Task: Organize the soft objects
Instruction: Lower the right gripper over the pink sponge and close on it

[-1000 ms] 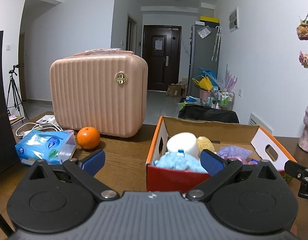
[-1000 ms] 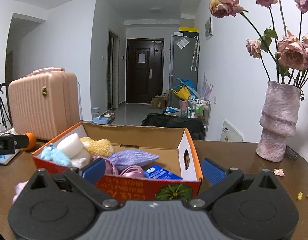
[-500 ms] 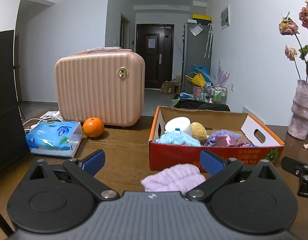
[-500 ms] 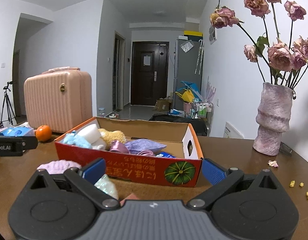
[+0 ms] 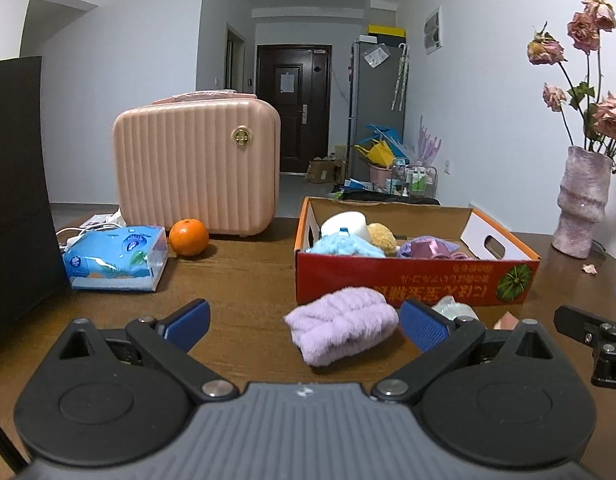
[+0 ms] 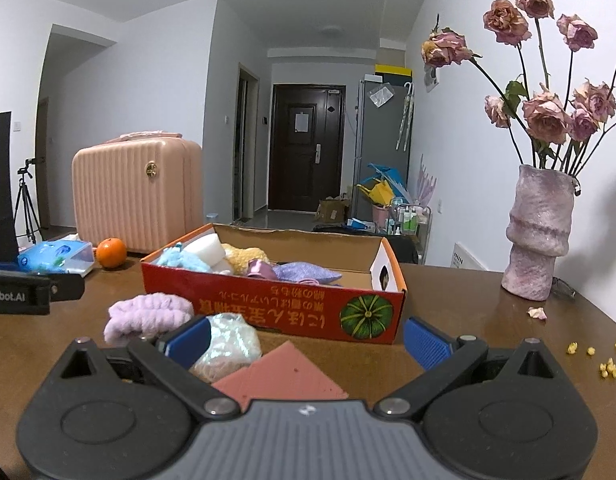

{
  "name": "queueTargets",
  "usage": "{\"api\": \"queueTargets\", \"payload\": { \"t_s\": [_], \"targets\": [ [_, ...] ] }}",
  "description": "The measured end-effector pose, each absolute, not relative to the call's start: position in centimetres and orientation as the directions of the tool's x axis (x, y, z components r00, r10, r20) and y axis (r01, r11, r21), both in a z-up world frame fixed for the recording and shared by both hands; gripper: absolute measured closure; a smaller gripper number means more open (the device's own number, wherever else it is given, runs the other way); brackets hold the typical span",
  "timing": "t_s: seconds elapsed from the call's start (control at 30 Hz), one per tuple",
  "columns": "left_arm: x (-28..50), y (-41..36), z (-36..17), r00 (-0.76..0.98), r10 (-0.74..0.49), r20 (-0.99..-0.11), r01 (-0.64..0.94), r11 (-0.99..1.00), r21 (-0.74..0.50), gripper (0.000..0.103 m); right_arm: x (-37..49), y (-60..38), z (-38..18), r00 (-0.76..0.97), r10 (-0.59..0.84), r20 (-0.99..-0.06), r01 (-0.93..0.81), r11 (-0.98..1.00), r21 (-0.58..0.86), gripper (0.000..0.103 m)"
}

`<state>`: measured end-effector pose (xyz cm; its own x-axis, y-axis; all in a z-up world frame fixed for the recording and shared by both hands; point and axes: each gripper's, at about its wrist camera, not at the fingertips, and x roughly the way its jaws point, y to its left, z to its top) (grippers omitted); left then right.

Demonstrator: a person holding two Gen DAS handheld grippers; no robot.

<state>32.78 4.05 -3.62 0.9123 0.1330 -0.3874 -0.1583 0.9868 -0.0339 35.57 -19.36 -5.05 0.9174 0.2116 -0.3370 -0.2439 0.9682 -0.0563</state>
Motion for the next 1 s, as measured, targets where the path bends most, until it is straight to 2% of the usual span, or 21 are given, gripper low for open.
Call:
{"api": "queueTargets", "payload": {
  "t_s": [1.0],
  "targets": [
    [28.8,4.8,-4.2,0.918,0.069,-0.390,-0.095,0.994,-0.047,0.000,31.6,-19.9,-5.9,0.908,0.209,-0.364,-0.241,0.970,-0.045,0.000]
  ]
}}
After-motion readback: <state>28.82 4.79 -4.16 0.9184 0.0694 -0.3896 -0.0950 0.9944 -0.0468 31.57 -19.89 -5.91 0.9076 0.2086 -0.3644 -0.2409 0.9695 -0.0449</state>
